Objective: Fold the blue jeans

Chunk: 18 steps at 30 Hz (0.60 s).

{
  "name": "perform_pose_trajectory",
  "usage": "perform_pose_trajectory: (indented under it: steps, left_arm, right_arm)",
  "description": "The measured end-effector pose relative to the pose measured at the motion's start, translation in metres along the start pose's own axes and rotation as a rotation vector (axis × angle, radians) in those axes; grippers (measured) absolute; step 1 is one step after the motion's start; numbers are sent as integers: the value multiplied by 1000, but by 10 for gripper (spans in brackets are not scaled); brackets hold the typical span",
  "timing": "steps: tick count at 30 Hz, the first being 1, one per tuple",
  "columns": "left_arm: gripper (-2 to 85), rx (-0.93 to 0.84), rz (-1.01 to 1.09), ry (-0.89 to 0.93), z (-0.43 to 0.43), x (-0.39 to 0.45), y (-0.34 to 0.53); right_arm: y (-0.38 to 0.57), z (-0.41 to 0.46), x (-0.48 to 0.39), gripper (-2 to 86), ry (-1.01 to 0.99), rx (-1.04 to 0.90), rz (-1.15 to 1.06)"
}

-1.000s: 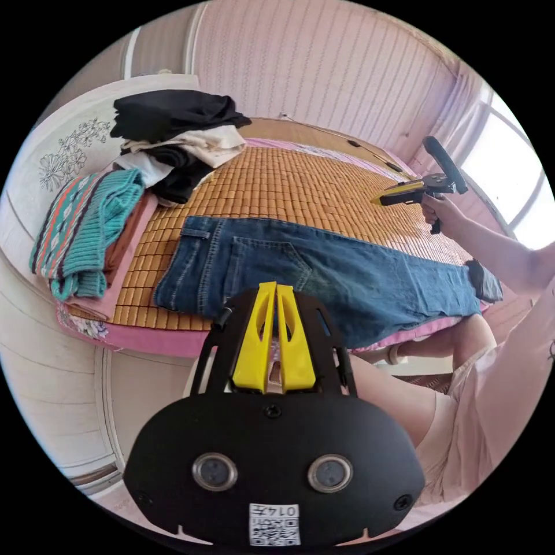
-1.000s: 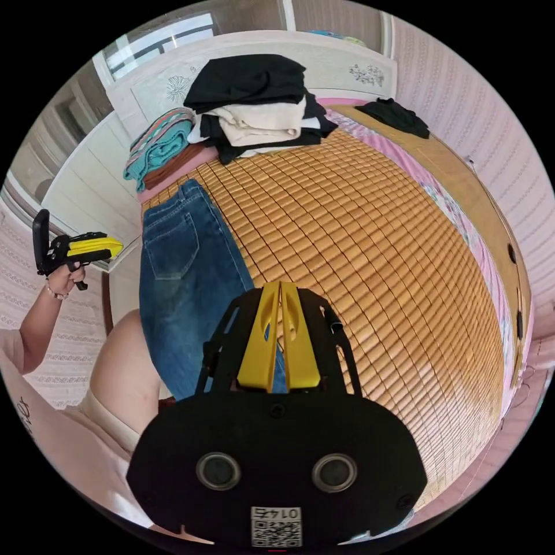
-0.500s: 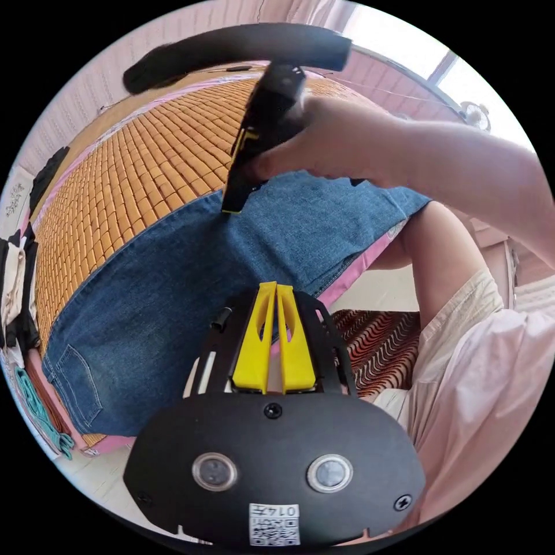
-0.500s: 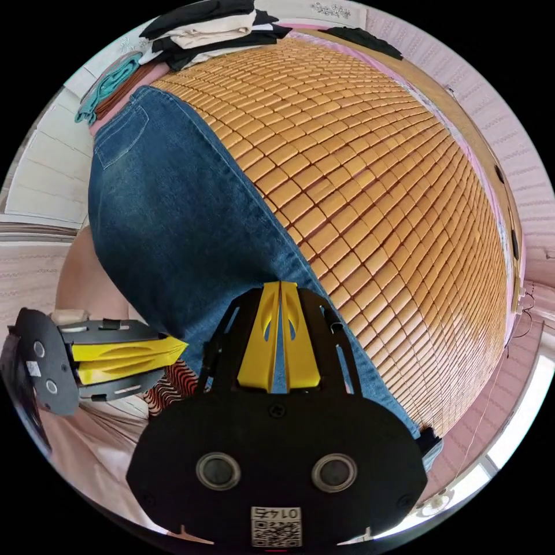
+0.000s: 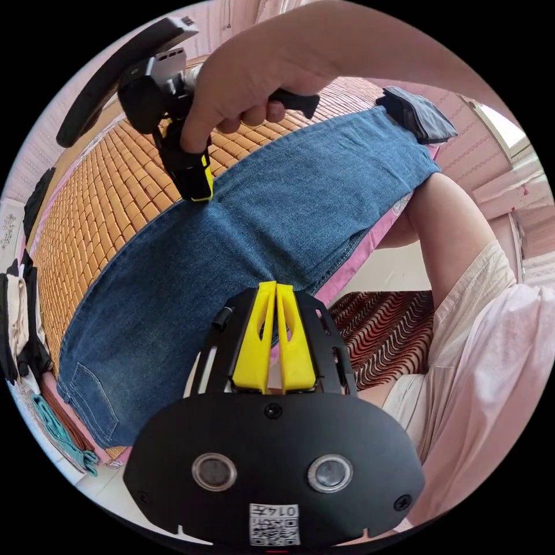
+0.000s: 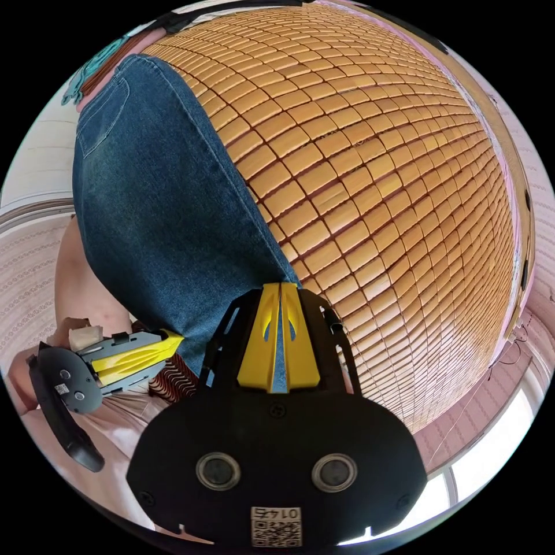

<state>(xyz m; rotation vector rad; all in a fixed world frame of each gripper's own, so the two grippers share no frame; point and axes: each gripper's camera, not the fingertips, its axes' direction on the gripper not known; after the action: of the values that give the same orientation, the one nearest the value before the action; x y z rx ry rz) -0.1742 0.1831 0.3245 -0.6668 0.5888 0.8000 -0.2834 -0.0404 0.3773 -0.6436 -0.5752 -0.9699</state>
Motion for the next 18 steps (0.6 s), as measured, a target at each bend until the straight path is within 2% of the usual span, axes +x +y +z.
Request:
perform_pose_trajectory:
  steps: [6, 10, 12, 15, 17, 18]
  left_arm:
    - [-10, -31, 9, -15, 7, 8, -19]
    - [-10, 72, -47, -54, -1, 23, -6]
    - [-10, 161, -80, -7, -11, 38, 5]
    - [-9, 231, -155, 13, -21, 45, 16]
    - [-9, 264, -204, 48, -26, 42, 20]
    - [-9, 276, -229, 64, -28, 38, 23]
  right_arm:
    - [70, -12, 32, -4, 21, 57, 39]
    - [180, -38, 42, -5, -14, 286, -44]
    - [258, -47, 60, -5, -42, 409, 39]
    - [406, -32, 116, -2, -150, 514, 343]
    - [537, -10, 160, 6, -245, 640, 596]
    - [568, -3, 170, 9, -252, 655, 668]
